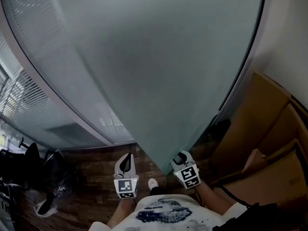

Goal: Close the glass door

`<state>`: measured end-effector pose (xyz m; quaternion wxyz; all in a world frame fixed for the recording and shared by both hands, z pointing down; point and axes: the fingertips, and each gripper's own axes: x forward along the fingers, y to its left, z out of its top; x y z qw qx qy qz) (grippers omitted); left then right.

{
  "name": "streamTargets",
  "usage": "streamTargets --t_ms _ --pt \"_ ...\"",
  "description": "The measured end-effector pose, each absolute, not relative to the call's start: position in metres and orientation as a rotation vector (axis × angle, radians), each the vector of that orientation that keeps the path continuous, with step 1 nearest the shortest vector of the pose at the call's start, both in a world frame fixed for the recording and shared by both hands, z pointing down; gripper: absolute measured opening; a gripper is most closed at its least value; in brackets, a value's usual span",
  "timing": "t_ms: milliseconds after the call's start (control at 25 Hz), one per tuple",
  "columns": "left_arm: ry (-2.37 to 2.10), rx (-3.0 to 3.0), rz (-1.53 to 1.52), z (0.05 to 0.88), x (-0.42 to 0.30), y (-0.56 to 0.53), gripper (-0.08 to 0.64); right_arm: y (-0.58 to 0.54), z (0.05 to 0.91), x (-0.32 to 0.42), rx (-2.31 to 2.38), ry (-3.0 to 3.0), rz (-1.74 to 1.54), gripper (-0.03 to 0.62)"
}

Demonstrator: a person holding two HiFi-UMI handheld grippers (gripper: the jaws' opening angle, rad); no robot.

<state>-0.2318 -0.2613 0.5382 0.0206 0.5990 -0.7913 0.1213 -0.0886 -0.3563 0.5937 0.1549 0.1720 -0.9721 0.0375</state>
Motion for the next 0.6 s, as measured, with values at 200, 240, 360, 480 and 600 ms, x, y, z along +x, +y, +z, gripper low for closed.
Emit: streamTargets --t_ms 200,240,360,480,600 --pt "-2.442 1.86 0.361 0.536 -0.261 -0.277 -0.002 -0.37 0.601 -0.113 0.522 -2.77 0.119 0.124" --pt "-2.434 1.854 0.361 0.539 -0.267 -0.278 -0.002 -0.373 0.602 -0.119 0.528 -2.766 0.117 0.124" --pt "-2.414 1.843 0.362 0.548 -0.288 -0.282 -0.002 -0.381 0.607 -0.136 0.537 -2.753 0.115 0.126" --pt "-2.409 1.857 0.36 0.55 -0.305 -0.289 -0.002 -0.389 0.605 -0.153 0.565 -2.749 0.136 0.124" --pt "-2.392 1.869 0.354 0.551 -0.322 -0.294 -0.002 -0.397 0.602 -0.17 0.592 -2.744 0.156 0.124"
